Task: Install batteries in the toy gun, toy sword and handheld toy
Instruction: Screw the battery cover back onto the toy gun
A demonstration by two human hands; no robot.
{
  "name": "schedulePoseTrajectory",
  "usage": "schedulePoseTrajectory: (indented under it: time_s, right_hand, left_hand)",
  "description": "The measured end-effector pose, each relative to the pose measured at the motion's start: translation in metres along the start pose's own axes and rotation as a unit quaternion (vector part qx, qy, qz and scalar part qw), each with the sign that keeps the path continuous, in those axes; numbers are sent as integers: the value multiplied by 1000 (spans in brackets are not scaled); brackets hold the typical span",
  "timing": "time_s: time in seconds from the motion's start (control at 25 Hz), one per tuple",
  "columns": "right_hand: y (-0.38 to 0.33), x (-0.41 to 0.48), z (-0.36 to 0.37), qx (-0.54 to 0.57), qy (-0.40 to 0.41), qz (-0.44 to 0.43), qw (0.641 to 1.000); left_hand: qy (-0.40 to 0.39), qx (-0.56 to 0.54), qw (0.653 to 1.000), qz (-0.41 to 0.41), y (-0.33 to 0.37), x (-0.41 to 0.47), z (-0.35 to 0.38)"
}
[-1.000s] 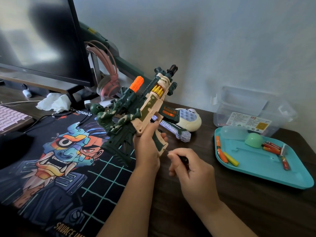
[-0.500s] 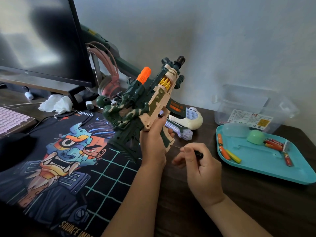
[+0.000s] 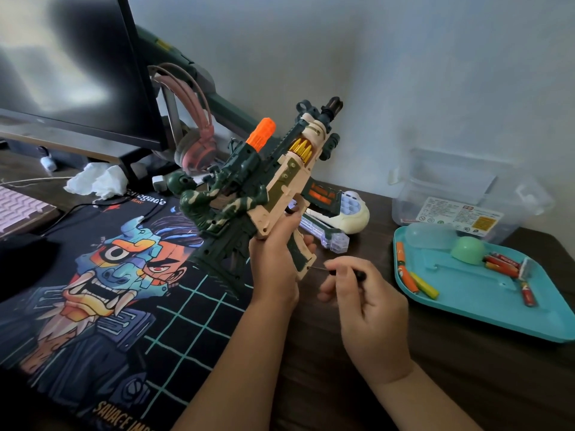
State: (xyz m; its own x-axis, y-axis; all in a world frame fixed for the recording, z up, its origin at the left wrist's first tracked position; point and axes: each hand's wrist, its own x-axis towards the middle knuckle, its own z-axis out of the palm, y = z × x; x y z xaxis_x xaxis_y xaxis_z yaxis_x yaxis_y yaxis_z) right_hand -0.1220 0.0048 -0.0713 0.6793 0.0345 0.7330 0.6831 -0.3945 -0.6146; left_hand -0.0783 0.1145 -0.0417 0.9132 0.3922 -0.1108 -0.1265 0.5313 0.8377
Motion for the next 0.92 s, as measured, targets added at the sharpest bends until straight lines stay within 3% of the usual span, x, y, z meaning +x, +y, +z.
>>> schedulePoseTrajectory:
  time_s: [0.2,0.44,0.64,0.92]
  right_hand:
    - [-8,6,-11,-15,19,19,1000]
    - [-8,-8,-35,-22,-86,-6,996]
    - [5,-28,-37,33,-85,23,996]
    - [6,-24,-40,-30,-46,6,998]
  left_hand:
    - [-46,-4,999,-6,-8,-10,2]
    - [-22,-22,998,-58,-15,-10,3]
    - [-28,-28,997,-71,-18,-12,4]
    - [-24,-42,996,-69,-16,-10,2]
